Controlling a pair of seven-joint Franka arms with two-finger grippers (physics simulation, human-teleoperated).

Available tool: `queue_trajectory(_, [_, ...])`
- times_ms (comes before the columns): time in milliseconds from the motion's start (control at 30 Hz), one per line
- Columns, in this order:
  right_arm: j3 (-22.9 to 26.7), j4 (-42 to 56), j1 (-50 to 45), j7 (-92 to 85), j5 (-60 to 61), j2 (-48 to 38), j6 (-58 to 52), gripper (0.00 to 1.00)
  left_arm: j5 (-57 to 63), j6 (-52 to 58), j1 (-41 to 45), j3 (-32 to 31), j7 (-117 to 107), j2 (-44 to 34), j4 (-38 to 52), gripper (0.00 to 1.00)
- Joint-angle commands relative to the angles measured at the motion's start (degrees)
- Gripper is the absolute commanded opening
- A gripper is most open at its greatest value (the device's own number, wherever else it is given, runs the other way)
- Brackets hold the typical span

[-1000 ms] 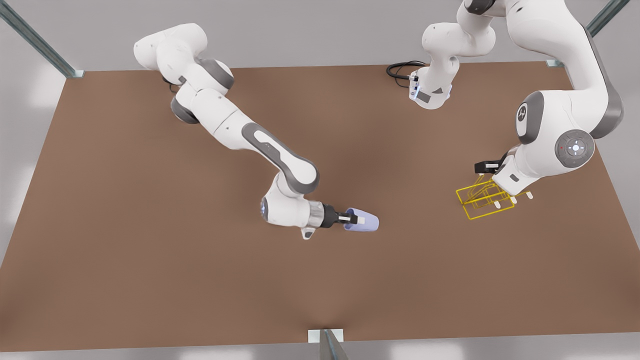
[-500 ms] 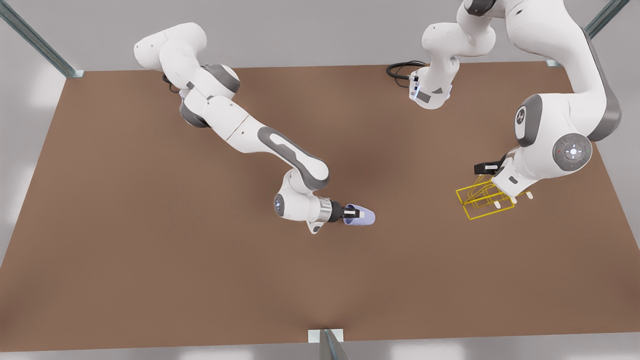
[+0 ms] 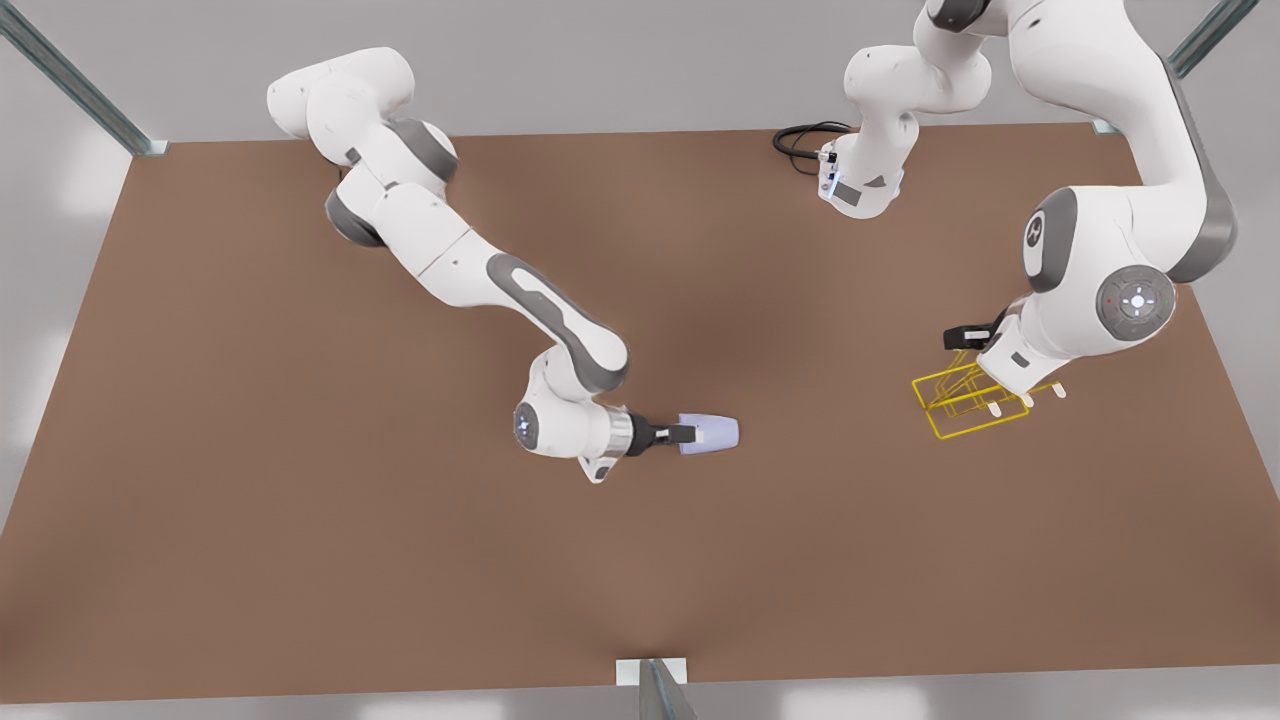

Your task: Place the cup on the cup holder

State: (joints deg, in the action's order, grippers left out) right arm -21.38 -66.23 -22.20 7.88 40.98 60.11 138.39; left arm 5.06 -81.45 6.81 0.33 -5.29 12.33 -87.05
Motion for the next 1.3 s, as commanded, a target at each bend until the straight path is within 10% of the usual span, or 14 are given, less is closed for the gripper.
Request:
queue_trajectory(0, [4.3,0.3,1.6,-3.0,-0.3,-2.8,-19.0,1.00,-0.4,-0.4,1.5,-3.0,-18.6,0.4,0.1,1.00])
queue_trajectory(133, [21.1,-1.9,10.0,-9.4,-9.9,-17.6,-40.8,1.00,-0.4,-0.7,1.9,-16.1,-57.8,12.5,12.3,1.00])
queue_trajectory(233, [20.8,-5.8,18.9,-9.9,-41.9,-34.4,-40.8,1.00,0.1,-14.1,5.8,-15.6,-83.1,14.7,10.5,1.00])
queue_trajectory(333, [20.8,-17.9,22.3,-7.4,-43.2,-46.1,-42.5,1.00,1.9,-20.8,10.4,-15.4,-113.4,24.0,15.3,1.00])
queue_trajectory(567, [18.4,-3.9,22.5,-9.6,-43.1,-37.3,-53.2,1.00,-1.4,-50.1,11.8,-12.6,-135.8,18.8,-1.1,1.00])
queue_trajectory(1267, [18.1,-6.5,23.3,-10.4,-42.7,-37.8,-47.9,1.00,1.6,-49.3,14.8,-10.9,-144.7,20.8,-11.6,1.00])
